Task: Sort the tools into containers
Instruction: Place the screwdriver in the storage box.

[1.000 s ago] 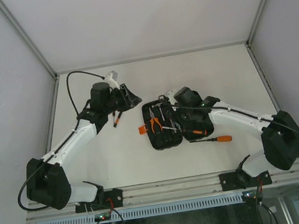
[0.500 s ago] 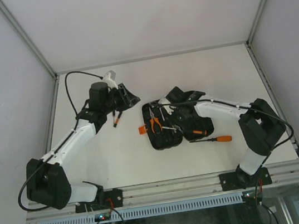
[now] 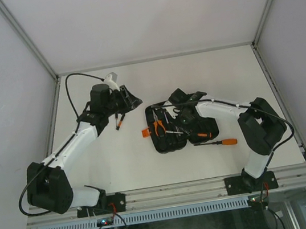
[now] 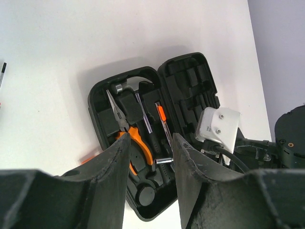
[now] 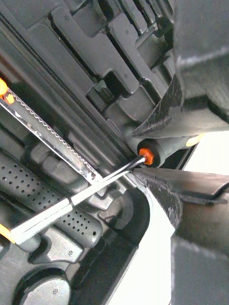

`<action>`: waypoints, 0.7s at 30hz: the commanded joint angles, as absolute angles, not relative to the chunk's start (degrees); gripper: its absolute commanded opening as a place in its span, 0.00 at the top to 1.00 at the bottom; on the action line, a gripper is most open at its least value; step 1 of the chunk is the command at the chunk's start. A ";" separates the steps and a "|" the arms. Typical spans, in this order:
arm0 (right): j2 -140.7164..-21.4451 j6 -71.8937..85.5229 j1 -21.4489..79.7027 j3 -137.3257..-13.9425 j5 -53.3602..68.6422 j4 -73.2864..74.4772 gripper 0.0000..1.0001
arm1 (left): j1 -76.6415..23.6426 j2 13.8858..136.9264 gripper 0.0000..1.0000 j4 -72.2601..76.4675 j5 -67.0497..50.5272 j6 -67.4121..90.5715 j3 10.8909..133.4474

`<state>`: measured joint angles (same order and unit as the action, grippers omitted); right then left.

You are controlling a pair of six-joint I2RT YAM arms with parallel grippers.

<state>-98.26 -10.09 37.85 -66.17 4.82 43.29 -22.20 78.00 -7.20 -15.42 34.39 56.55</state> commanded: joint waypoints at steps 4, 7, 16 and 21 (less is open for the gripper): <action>-95.69 -10.21 37.35 -66.89 3.65 42.67 0.83 | -21.17 75.94 0.56 -6.42 -16.43 34.44 56.03; -94.11 -9.86 37.35 -66.92 2.75 42.15 0.91 | -21.01 75.89 0.56 -6.42 -16.43 34.54 55.99; -89.29 -8.37 36.81 -66.65 3.21 39.59 1.00 | -20.52 76.60 0.57 -6.17 -16.83 35.06 56.20; -87.00 -4.27 33.98 -65.69 6.44 36.29 1.00 | -20.43 77.06 0.57 -6.05 -16.83 35.33 56.26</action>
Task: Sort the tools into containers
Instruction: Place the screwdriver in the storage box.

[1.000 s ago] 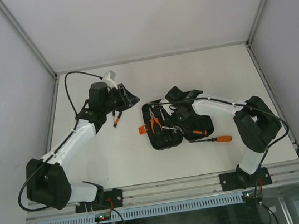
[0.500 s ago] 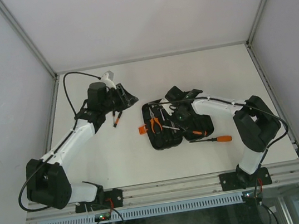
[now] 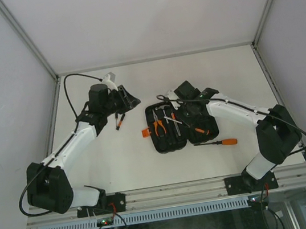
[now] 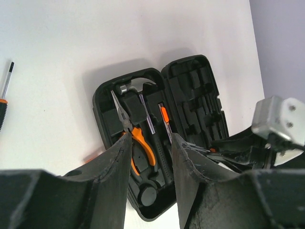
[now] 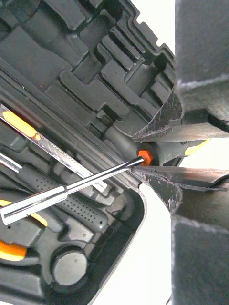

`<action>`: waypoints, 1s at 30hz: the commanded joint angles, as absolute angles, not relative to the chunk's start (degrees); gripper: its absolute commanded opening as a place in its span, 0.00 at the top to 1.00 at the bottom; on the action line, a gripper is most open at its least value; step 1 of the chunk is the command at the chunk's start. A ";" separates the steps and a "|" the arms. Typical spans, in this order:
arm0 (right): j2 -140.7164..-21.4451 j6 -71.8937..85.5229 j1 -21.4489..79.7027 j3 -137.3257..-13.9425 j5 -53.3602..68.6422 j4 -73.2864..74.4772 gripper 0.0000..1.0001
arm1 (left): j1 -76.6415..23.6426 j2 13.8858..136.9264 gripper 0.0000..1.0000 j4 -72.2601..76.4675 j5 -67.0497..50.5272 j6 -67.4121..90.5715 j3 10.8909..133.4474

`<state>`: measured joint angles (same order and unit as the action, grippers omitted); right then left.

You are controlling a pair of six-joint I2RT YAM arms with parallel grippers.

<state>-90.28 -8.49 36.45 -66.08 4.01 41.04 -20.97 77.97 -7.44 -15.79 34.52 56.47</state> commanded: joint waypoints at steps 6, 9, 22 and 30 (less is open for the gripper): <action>-85.76 3.70 29.03 -64.45 8.82 31.99 1.00 | -20.44 77.41 0.57 -6.06 -16.70 35.59 56.16; -86.33 8.37 27.05 -64.34 9.46 31.23 1.00 | -20.47 77.68 0.58 -6.06 -16.80 35.85 56.16; -88.93 23.81 22.41 -62.85 11.75 29.69 1.00 | -20.48 78.27 0.58 -7.47 -15.29 36.22 55.90; -91.68 24.28 21.80 -62.93 14.15 30.93 1.00 | -20.41 79.32 0.58 -7.47 -15.76 36.62 55.95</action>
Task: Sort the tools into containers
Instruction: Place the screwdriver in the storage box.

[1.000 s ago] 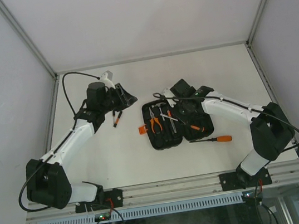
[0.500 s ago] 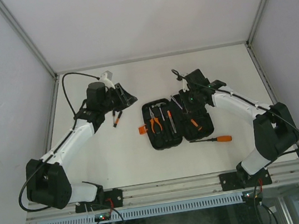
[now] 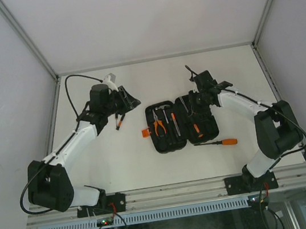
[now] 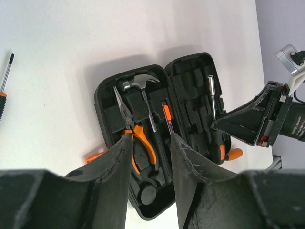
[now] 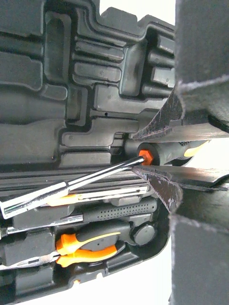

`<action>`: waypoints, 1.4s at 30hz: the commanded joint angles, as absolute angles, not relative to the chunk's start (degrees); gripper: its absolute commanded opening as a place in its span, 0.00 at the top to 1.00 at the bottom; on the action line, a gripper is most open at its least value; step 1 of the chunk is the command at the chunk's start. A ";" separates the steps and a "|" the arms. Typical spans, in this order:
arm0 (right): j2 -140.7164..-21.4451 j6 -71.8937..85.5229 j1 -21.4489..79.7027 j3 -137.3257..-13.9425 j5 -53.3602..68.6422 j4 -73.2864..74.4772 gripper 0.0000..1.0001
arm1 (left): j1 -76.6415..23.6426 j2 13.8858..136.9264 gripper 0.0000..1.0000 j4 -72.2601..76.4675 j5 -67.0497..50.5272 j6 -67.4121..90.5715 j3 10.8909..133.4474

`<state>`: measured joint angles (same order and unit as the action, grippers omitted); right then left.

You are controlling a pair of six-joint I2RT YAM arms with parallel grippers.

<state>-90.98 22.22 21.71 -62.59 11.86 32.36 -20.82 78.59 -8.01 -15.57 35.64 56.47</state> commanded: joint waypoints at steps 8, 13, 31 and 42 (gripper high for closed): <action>-95.56 25.49 21.63 -63.26 12.97 31.50 1.00 | -20.48 79.45 0.59 -7.47 -15.69 37.02 55.04; -97.87 27.37 21.62 -63.78 13.39 30.51 1.00 | -20.47 79.52 0.59 -7.47 -15.74 37.26 54.51; -100.57 29.85 21.42 -64.17 11.06 32.41 0.94 | -20.48 80.11 0.60 -7.62 -15.45 37.55 53.96; -96.31 29.34 21.45 -63.72 7.74 33.98 0.74 | -20.47 78.95 0.55 -10.82 -9.60 36.33 53.49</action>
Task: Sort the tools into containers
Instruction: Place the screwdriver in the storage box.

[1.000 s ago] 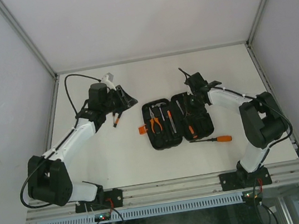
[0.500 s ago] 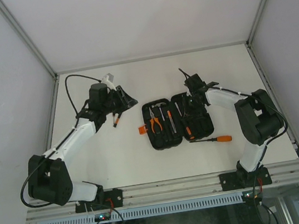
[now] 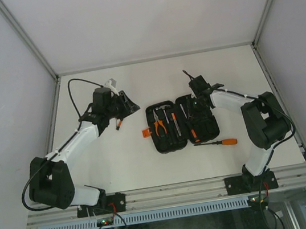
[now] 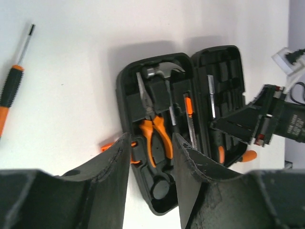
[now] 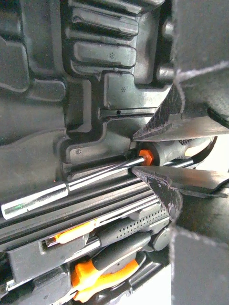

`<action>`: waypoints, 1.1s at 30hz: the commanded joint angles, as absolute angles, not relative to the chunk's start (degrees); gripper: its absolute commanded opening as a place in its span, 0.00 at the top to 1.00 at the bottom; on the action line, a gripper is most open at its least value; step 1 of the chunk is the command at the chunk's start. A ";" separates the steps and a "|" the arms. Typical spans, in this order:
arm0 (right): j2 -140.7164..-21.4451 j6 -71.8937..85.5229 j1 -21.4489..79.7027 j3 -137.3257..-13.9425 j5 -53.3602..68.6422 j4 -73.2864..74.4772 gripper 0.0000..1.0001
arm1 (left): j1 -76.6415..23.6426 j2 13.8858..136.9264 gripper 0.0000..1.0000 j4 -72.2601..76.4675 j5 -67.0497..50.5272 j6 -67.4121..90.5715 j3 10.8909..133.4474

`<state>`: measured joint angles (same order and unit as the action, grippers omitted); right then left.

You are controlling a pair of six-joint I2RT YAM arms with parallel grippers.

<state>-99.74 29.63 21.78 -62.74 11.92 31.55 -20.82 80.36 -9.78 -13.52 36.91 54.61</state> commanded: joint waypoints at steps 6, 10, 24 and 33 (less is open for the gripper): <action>-91.26 28.14 21.39 -63.33 7.29 32.31 0.62 | -20.43 76.02 0.44 -15.52 -2.98 34.03 54.63; -87.98 26.55 21.32 -62.66 8.24 30.68 0.58 | -20.47 73.69 0.39 -17.85 0.38 32.80 55.90; -75.29 22.93 20.95 -55.46 3.77 21.01 0.34 | -19.52 66.61 0.17 -26.84 17.07 29.94 63.73; -62.45 24.80 20.63 -43.22 -5.69 3.14 0.21 | -13.85 60.85 0.10 -22.51 15.26 31.83 58.80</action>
